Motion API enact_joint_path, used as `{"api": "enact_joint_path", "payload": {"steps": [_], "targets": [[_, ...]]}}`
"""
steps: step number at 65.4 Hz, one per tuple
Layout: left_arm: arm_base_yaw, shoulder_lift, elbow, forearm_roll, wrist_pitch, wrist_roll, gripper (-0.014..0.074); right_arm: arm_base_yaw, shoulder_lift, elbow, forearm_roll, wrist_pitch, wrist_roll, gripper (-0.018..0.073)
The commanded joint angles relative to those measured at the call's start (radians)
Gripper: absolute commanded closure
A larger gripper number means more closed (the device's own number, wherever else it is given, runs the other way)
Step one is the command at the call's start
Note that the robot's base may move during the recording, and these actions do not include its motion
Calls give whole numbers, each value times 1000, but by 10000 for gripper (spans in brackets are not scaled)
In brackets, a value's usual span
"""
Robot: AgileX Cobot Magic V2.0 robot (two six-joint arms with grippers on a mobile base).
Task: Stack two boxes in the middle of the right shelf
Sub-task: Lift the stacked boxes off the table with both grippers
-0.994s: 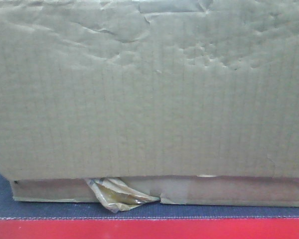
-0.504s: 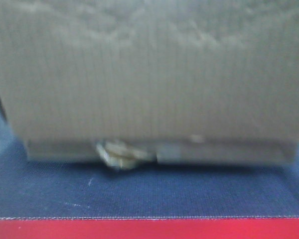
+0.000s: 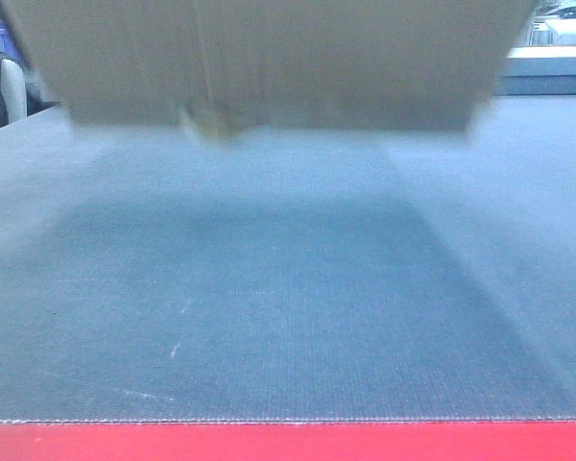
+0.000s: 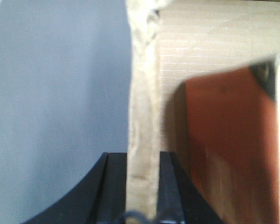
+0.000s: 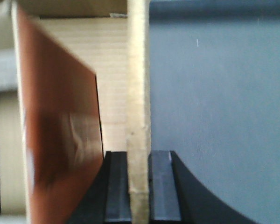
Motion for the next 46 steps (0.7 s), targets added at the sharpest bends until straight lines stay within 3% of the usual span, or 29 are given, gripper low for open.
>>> {"api": "enact_joint_path", "payload": {"steps": [1, 46], "targets": [[6, -23, -15, 71, -23, -9, 707, -14, -20, -20, -100, -60, 22, 711], [6, -22, -15, 64, -79, -9, 707, -14, -14, -20, -125, -72, 22, 711]]}}
